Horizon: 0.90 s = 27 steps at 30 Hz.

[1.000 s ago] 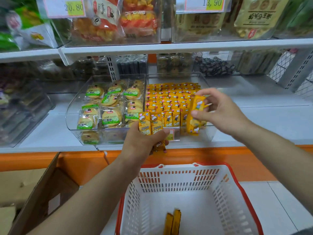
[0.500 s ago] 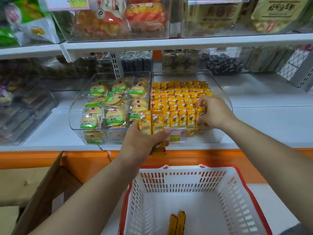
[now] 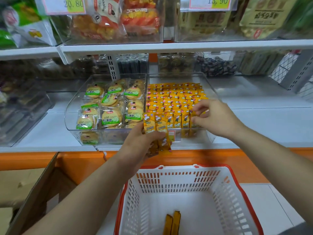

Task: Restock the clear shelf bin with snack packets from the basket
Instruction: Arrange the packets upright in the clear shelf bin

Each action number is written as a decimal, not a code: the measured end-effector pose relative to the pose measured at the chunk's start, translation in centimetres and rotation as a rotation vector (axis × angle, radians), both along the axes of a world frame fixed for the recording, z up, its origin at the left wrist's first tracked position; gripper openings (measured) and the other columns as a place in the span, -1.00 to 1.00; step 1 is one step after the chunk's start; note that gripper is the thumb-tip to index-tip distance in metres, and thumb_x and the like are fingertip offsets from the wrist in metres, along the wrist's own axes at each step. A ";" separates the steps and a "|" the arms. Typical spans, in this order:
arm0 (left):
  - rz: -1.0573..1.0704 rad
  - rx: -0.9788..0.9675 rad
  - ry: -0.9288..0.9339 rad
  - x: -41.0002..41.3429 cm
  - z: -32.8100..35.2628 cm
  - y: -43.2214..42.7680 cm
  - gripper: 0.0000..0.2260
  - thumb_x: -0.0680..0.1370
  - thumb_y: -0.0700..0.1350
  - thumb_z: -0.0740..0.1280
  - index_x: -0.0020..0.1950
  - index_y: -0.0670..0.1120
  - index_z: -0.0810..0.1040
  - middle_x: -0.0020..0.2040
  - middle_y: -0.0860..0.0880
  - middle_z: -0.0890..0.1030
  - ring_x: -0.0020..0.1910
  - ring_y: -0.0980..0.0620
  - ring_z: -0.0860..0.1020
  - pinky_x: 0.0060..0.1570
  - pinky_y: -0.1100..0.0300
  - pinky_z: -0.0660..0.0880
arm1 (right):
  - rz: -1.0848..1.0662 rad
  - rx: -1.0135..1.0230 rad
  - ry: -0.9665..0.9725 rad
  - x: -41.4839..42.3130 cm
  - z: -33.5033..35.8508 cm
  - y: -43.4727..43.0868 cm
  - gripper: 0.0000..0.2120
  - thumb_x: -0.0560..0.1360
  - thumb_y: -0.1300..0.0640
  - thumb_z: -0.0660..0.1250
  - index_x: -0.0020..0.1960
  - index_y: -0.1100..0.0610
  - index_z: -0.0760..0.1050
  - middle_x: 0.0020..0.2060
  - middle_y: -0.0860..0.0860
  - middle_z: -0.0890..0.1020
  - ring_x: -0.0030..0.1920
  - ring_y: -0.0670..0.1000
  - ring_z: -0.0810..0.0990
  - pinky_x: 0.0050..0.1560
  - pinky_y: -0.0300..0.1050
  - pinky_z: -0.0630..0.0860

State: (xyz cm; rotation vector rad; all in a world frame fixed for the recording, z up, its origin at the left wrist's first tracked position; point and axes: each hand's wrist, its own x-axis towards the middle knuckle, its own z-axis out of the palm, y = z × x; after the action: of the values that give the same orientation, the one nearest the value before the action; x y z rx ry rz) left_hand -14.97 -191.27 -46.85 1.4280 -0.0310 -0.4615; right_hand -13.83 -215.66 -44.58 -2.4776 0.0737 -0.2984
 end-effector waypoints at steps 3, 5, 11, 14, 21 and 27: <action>-0.062 -0.020 -0.012 -0.8 0.1 -0.8 -0.67 0.55 -0.29 0.44 0.29 -0.12 0.55 0.11 -0.21 0.72 0.10 -0.25 0.70 0.22 -0.28 0.57 | 0.152 0.401 0.087 -2.0 0.6 2.3 -0.86 0.51 0.07 0.44 0.06 -0.06 0.62 -0.17 -0.08 0.68 -0.21 -0.18 0.65 -0.19 -0.22 0.53; -0.112 -0.045 -0.032 -1.3 0.1 -1.2 -0.66 0.53 -0.27 0.46 0.29 -0.12 0.56 0.12 -0.22 0.72 0.11 -0.24 0.70 0.15 -0.22 0.62 | 0.246 0.512 0.174 -2.8 0.6 3.6 -0.82 0.56 0.00 0.38 0.16 -0.15 0.60 -0.07 -0.06 0.69 -0.12 -0.10 0.68 -0.18 -0.13 0.58; -0.189 -0.064 -0.037 -2.0 -0.1 -1.4 -0.59 0.43 -0.11 0.51 0.26 -0.06 0.58 0.08 -0.15 0.74 0.05 -0.19 0.73 -0.05 -0.05 0.69 | 0.319 0.470 0.202 -3.6 1.1 3.1 -0.71 0.51 0.02 0.46 0.20 -0.20 0.58 -0.15 0.17 0.58 -0.23 0.01 0.60 -0.20 -0.12 0.54; -0.136 -0.029 -0.017 -1.9 -0.4 -1.2 -0.76 0.56 -0.15 0.44 0.21 -0.06 0.59 0.04 -0.14 0.75 -0.03 -0.13 0.74 -0.19 0.06 0.67 | 0.244 0.641 0.235 -3.6 1.0 2.3 -0.78 0.53 0.14 0.43 0.15 -0.08 0.63 0.00 0.28 0.57 -0.18 0.07 0.59 -0.19 -0.11 0.55; 0.001 -0.076 -0.037 -1.2 -0.3 -1.0 -0.81 0.62 -0.15 0.38 0.24 -0.05 0.56 0.08 -0.07 0.75 0.02 -0.13 0.74 -0.24 0.14 0.65 | 0.136 0.844 0.260 -4.0 0.6 1.5 -0.72 0.29 0.15 0.60 -0.16 0.12 0.50 -0.08 0.36 0.58 -0.12 0.18 0.68 0.01 0.09 0.65; 0.063 -0.014 -0.099 -1.1 -0.3 -1.9 -0.83 0.60 -0.16 0.42 0.19 -0.06 0.57 -0.06 -0.05 0.76 -0.17 -0.04 0.74 -0.29 0.17 0.61 | 0.263 0.694 0.374 -4.7 -0.6 3.6 -0.30 0.32 0.25 0.62 0.32 -0.18 0.45 -0.01 0.05 0.59 -0.18 -0.06 0.71 -0.24 -0.20 0.58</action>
State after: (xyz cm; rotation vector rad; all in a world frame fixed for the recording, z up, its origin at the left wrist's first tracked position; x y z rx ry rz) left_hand -16.10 -193.15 -47.14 1.4333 -0.0683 -0.3380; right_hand -18.52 -212.03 -45.14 -1.7927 0.0026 0.2703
